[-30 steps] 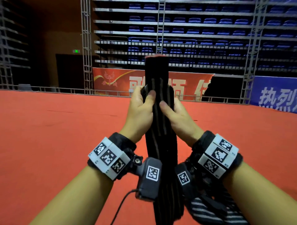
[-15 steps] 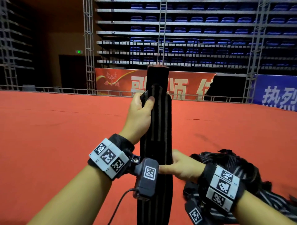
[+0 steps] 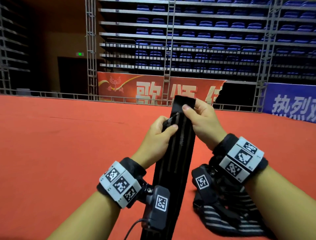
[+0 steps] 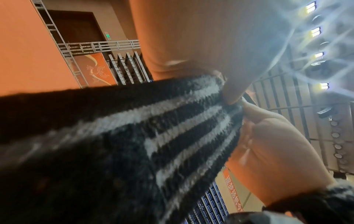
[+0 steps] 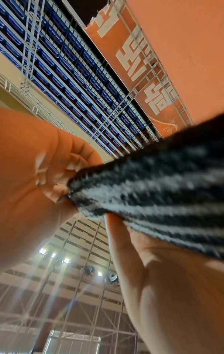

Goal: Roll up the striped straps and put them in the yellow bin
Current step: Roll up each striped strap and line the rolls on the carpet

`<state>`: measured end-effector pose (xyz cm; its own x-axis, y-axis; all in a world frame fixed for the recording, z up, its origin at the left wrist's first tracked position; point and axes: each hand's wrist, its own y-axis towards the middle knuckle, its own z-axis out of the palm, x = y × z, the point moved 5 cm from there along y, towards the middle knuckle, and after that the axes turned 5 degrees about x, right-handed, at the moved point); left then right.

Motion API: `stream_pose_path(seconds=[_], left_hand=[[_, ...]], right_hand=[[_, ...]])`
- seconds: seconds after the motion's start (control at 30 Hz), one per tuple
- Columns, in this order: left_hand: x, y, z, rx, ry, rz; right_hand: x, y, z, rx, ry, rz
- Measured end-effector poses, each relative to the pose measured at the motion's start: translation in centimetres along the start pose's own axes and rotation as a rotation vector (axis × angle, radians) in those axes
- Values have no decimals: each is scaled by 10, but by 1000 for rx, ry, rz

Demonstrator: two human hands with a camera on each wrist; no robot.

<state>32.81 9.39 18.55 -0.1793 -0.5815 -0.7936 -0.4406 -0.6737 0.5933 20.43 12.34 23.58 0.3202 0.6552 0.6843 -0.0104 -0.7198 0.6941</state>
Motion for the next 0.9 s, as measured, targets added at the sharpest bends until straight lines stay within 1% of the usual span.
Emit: stream_pose_path(seconds=[0.1, 0.2, 0.33, 0.5, 0.67, 0.83, 0.9], left_hand=[[0, 0, -4, -29, -39, 10], [6, 6, -7, -56, 32, 30], [19, 14, -3, -65, 68, -21], [40, 24, -1, -36, 82, -72], [80, 36, -16, -52, 86, -86], [121, 54, -27, -55, 126, -54], [137, 63, -28, -39, 137, -63]], right_hand=[[-13, 2, 5, 82, -17, 24], [-26, -4, 9, 157, -63, 56], [-45, -5, 3, 128, -88, 64], [-76, 1, 2, 116, -106, 62], [-112, 15, 10, 91, -42, 41], [-149, 28, 20, 144, 24, 60], [-166, 31, 20, 138, 48, 82]])
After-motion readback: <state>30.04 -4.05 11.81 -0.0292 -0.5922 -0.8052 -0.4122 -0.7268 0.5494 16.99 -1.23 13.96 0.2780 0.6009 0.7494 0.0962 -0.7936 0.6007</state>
